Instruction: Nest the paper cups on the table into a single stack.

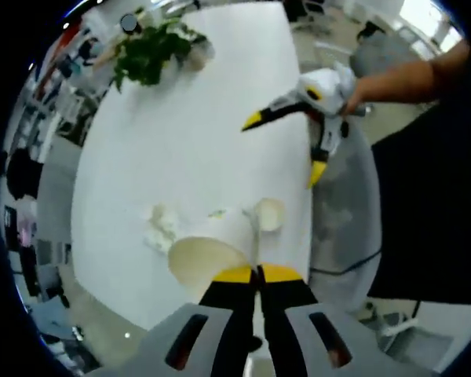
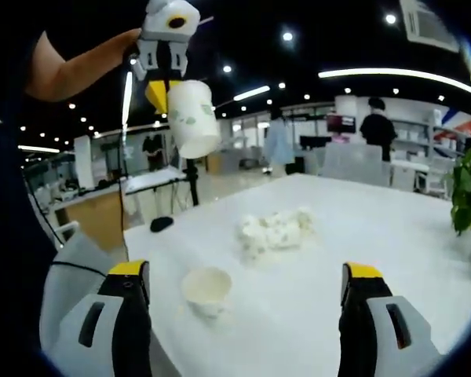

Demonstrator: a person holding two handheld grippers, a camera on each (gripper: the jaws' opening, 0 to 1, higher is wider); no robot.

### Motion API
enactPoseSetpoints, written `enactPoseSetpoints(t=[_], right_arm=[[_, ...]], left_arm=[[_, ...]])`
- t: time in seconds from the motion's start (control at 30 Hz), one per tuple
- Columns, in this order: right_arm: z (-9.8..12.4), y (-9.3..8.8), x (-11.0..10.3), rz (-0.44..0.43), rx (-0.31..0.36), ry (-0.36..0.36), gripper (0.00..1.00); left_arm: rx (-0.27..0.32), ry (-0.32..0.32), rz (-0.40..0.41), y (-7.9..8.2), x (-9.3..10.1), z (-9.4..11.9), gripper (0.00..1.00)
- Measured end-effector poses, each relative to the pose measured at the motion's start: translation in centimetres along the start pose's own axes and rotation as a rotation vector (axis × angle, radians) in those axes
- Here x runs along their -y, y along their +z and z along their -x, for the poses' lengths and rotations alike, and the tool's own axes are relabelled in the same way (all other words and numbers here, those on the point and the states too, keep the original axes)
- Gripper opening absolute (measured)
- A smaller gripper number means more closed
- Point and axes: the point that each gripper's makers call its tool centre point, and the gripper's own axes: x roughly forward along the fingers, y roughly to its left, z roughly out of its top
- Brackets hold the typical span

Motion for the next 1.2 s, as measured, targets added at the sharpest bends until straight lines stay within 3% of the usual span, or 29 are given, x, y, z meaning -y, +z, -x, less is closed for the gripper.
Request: enactPoseSetpoints(t=[0.37, 1.2], right_arm=[[-0.2, 0.1, -0.2, 0.001, 0.004, 0.004, 1.0], [0.8, -0.2, -0.2, 0.008, -0.008, -0.005, 0.99]], left_arm=[[-0.013, -0.018, -0.002, -0.1, 0.4, -0.6, 0.0], [-0.059, -0.072, 0.01, -0.3, 2.7, -4.7, 0.0]])
